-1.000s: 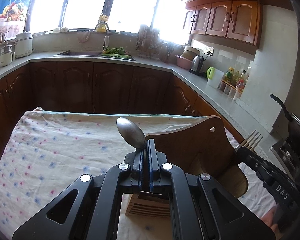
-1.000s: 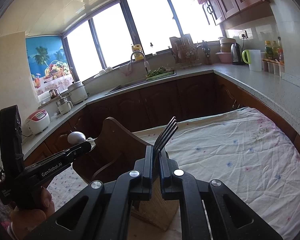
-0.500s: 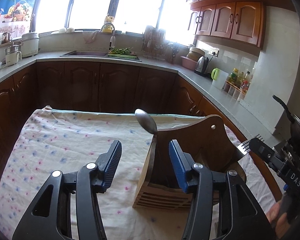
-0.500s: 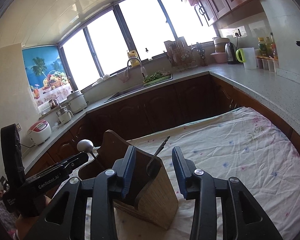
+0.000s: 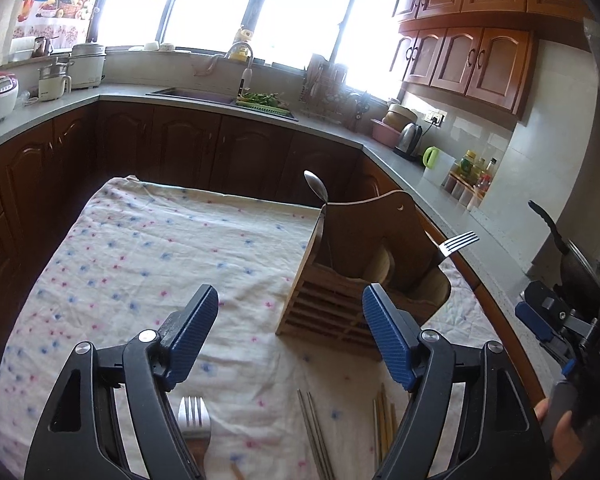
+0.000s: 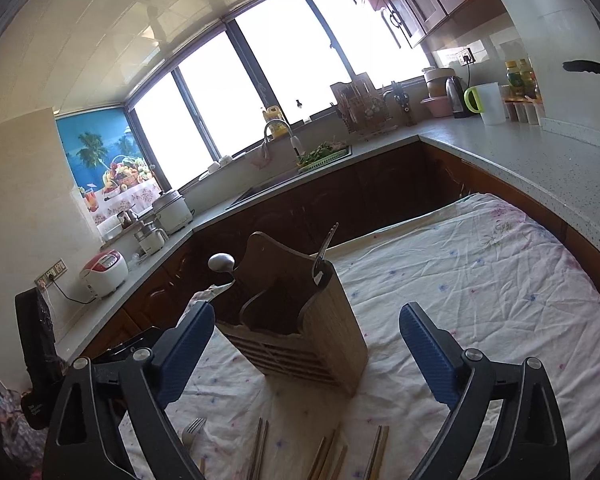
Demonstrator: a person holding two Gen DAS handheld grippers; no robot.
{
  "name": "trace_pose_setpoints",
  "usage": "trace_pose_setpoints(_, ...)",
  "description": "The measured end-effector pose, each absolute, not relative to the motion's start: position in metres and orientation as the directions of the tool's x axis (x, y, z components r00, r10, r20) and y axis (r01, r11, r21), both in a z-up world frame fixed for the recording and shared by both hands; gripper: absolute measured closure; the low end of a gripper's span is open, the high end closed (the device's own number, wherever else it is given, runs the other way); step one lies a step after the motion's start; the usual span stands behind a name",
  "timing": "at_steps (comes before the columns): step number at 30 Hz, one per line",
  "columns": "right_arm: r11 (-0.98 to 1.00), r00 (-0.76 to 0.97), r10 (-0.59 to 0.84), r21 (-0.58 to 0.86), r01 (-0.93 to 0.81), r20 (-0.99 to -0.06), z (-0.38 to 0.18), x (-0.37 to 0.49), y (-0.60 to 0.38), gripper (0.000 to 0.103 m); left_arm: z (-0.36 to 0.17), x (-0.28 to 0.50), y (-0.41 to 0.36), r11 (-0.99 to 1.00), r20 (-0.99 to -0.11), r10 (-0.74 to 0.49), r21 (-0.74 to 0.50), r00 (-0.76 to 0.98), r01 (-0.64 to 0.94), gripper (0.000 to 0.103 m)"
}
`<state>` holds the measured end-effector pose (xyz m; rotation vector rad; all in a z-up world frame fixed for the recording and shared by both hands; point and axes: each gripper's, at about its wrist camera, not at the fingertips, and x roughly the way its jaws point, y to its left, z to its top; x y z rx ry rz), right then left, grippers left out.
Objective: Organize utensils
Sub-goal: 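Move both open tools back over the chopsticks on the table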
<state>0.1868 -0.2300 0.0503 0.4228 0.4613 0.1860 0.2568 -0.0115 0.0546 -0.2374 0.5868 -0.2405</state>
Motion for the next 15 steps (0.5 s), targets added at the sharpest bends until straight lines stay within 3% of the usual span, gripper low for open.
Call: trace_pose_setpoints(15,0.917,0.835,0.256,0.396,-0.051,-0.487,0.024,0.095,-0.225,0.005,0.019,0.161,-0.005,0.942,-0.611,-0.303,-0.309,0.732,0.133,0.025)
